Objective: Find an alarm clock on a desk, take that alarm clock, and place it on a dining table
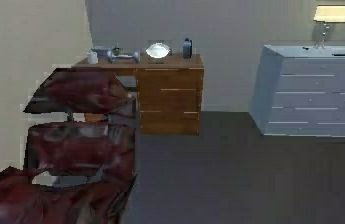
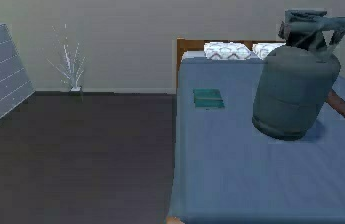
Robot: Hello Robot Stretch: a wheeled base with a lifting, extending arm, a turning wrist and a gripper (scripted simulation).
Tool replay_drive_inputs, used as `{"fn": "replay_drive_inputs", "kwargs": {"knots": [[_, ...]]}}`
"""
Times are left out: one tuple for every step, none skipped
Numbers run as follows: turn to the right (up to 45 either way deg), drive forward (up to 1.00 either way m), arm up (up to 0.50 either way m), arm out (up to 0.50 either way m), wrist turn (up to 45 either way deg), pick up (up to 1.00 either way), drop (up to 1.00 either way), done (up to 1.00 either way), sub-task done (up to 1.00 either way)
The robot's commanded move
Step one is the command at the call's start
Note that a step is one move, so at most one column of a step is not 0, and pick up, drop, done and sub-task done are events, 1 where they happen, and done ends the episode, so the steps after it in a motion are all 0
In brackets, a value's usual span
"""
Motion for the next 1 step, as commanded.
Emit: {"fn": "replay_drive_inputs", "kwargs": {"knots": [[18.0,0.0,0.0,0.0,0.0,0.0,0.0,0.0,0.0]]}}
